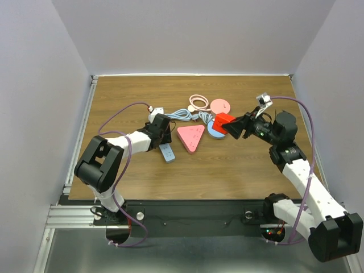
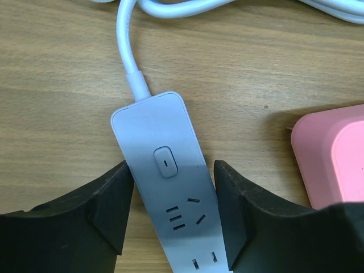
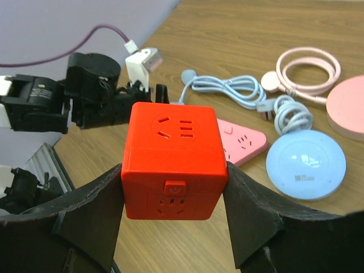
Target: Insert the plug
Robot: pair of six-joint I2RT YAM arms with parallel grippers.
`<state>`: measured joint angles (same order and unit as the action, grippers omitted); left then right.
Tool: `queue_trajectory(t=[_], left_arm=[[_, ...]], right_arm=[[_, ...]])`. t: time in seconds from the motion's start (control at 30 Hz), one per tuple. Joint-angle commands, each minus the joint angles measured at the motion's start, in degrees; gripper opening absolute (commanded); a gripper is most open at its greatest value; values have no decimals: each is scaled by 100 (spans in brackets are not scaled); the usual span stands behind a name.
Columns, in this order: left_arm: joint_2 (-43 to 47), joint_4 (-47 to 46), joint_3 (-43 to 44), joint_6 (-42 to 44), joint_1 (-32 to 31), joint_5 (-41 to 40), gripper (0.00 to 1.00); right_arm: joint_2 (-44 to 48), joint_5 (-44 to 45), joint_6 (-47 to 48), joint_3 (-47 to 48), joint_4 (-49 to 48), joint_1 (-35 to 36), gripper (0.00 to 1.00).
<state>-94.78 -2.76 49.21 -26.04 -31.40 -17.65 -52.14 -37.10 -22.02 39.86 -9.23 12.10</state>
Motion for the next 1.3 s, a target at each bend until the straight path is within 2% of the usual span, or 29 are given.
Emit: queue_trajectory(t=[0.0, 0.03, 0.3, 0.67, 0.9, 0.93, 1.03, 1.13, 1.2, 1.27], left_arm=[[-224, -285, 220, 749, -24, 656, 0], [-251, -390, 229, 811, -42, 910, 0], [-286, -637, 308, 1417, -472, 1281, 0], [-752, -655, 862, 2279, -894, 2169, 0], [-341, -725, 643, 2165, -938, 1757, 0], [-278, -725, 625, 2139, -938, 1573, 5], [64, -865, 502, 2007, -938, 1361, 42], [390, -901, 423, 1910, -938, 1282, 67], [582, -875, 388, 1814, -938, 1168, 77], [741, -692, 387, 1499, -930, 897, 79]], right_arm=[[-147, 45, 189, 136, 123, 29, 0], [-182, 28, 189, 145, 141, 29, 0], [-446, 194, 435, 180, 519, 91, 1], [-929, 651, 804, 453, 1123, 740, 1], [-1429, 889, 1226, 988, 1731, 1242, 1], [-1500, 889, 1261, 1059, 1758, 1295, 1], [-1685, 915, 1384, 1296, 1899, 1462, 1], [-1747, 933, 1595, 1471, 2144, 1497, 1], [-1764, 950, 1709, 1595, 2302, 1506, 1], [-1799, 889, 1893, 1796, 2600, 1524, 0]])
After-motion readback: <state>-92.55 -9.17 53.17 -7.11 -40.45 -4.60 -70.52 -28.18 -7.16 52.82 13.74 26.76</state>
